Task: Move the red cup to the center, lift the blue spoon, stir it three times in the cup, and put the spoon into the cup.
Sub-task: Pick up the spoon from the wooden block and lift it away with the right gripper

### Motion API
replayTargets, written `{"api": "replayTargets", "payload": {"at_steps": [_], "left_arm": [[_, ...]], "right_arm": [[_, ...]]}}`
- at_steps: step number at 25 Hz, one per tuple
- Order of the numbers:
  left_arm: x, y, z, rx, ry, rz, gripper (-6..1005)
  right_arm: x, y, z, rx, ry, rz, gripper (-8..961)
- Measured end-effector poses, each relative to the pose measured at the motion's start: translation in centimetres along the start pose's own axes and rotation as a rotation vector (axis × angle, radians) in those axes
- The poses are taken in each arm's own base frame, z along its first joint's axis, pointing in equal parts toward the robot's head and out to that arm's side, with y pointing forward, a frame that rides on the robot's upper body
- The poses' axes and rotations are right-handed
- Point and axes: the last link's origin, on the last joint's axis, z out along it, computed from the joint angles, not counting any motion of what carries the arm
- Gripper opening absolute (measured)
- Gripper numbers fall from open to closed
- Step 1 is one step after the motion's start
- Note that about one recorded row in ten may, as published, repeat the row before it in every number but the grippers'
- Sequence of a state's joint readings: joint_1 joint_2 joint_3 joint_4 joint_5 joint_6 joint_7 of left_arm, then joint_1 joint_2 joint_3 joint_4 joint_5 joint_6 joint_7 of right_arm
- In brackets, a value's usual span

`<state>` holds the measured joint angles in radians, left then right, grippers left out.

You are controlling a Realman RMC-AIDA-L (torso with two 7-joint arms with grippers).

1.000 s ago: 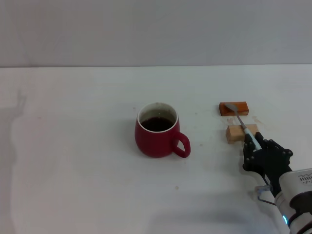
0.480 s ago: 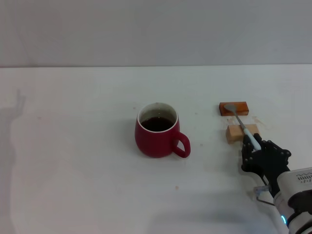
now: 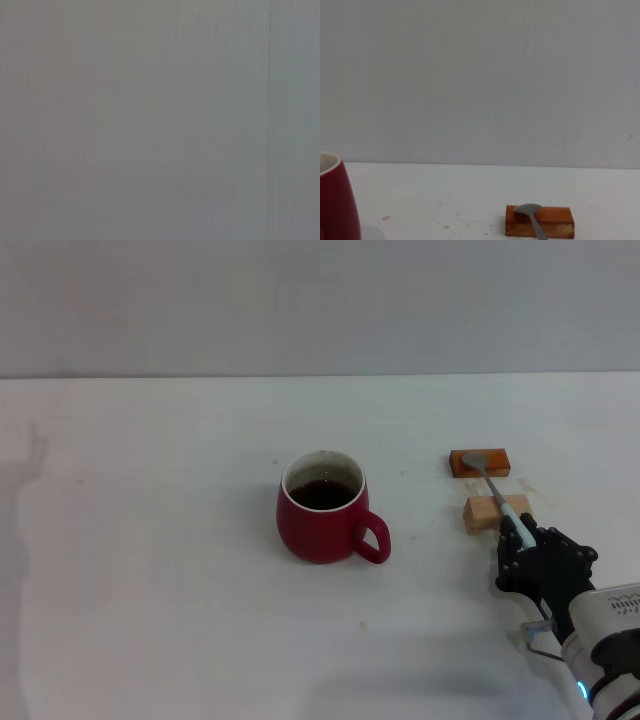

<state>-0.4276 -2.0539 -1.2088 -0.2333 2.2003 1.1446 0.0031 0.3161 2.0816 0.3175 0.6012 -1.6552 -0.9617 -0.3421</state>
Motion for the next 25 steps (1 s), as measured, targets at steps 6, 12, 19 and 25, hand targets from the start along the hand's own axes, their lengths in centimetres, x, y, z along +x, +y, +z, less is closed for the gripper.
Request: {"api": "replayTargets", "payload": {"at_steps": [6, 12, 19, 25], "left_arm": [[0.02, 0.03, 0.02, -0.001, 0.001, 0.0, 859], [0.03, 0.08, 0.09, -0.002, 0.0, 0.001, 859], [-0.04, 0.04, 0.09, -0.001, -0.004, 0.002, 859], [-0.08, 0.1, 0.06, -0.002, -0.005, 0.002, 859]], "right_arm": [[-0.04, 0.02, 0.04, -0.001, -0.001, 0.0, 159], [-0.07, -0.07, -0.01, 0.003, -0.005, -0.003, 159], [-0.56, -0.27, -0.29, 0.02, -0.046, -0.003, 159], [-1.0, -0.42, -0.54, 0.032, -0.081, -0.004, 159]]}}
